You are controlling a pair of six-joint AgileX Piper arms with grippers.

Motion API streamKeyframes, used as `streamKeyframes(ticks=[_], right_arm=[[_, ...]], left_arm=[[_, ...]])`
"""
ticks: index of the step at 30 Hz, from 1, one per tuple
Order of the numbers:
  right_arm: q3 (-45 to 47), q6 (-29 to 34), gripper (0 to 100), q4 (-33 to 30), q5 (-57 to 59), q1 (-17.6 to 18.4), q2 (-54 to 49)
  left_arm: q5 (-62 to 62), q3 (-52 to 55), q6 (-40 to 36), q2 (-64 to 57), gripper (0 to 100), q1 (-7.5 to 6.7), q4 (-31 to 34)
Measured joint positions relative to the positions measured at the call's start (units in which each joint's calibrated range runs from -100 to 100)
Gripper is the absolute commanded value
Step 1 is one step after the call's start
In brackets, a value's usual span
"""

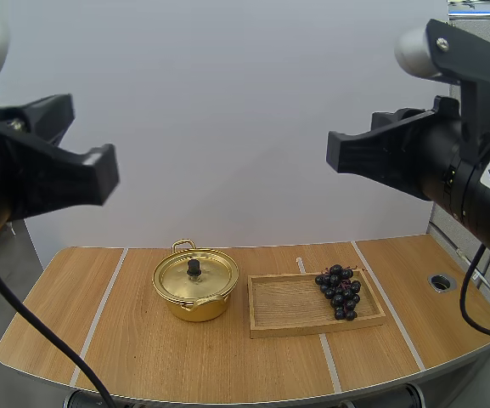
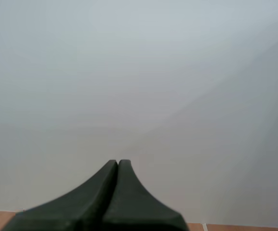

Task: Open the pot, put the pineapple inside, and close it

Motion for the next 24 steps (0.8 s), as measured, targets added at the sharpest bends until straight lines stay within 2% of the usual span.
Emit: streamKeyframes(ticks=[5, 16, 18, 20, 24], right_arm=[[0.5, 1.0, 0, 0.1, -0.2, -1.3, -3.6], [6.5, 1.1, 0, 0.9, -1.5, -1.6, -4.9], [9.4, 1.1, 0, 0.9, -3.9, -1.6, -4.8], [18.0, 1.1, 0, 1.0, -13.9, -1.6, -4.6], [30.1, 1.1, 0, 1.1, -22.9, -1.6, -4.6]], left_arm=[[-4.8, 5.6, -11.2, -2.2, 0, 0.29, 9.6], [-13.8, 16.2, -13.5, -2.9, 0, 0.29, 11.0], [-17.7, 21.2, -13.5, -3.0, 0, 0.29, 11.0], [-28.8, 30.7, -13.5, -3.0, 0, 0.29, 11.0], [-33.2, 37.5, -13.5, -3.0, 0, 0.29, 11.0]])
